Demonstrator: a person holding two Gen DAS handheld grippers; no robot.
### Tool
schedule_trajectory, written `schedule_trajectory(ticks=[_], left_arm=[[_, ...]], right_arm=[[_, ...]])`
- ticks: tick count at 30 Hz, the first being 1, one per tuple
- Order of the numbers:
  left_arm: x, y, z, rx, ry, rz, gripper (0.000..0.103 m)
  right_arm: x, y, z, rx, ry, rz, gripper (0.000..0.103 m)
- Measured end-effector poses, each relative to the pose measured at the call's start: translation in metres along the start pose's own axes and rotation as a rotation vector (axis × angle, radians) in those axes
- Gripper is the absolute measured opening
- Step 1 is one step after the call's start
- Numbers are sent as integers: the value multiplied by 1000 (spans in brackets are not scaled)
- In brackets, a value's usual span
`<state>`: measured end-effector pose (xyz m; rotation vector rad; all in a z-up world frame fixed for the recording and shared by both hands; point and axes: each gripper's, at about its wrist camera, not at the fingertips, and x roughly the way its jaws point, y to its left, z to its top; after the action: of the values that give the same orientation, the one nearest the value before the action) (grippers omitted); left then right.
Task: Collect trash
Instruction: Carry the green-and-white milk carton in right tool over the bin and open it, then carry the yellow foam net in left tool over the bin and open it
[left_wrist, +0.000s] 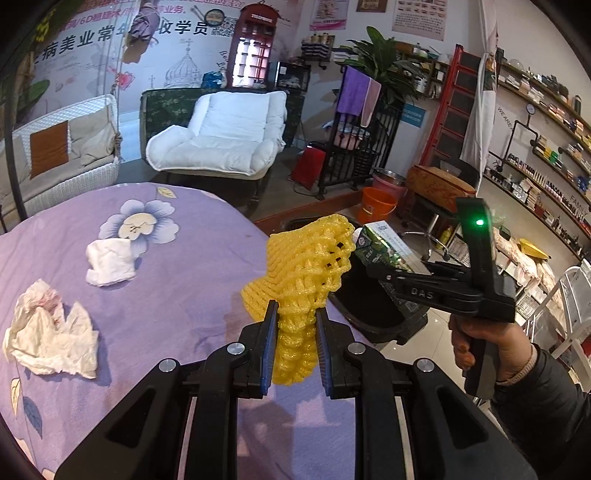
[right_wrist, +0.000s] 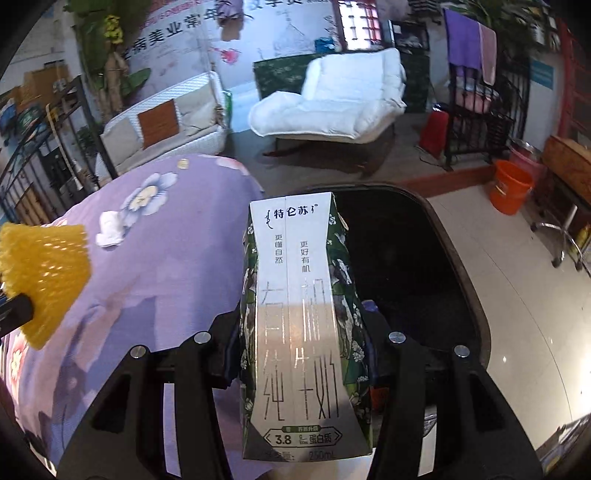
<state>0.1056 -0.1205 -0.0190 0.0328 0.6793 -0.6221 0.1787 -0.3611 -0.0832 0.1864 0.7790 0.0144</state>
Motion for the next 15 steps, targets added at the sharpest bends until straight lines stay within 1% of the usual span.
schedule_trajectory(ticks=[6, 11, 15], left_arm=[[10, -15, 3, 25, 9, -16, 20], [17, -23, 5, 49, 14, -25, 20], [25, -28, 8, 49, 28, -44, 20]], right_arm=[[34, -26, 1, 59, 63, -62, 50], [51, -35, 4, 77, 109, -95, 50], [67, -39, 6, 87, 166, -131, 50]])
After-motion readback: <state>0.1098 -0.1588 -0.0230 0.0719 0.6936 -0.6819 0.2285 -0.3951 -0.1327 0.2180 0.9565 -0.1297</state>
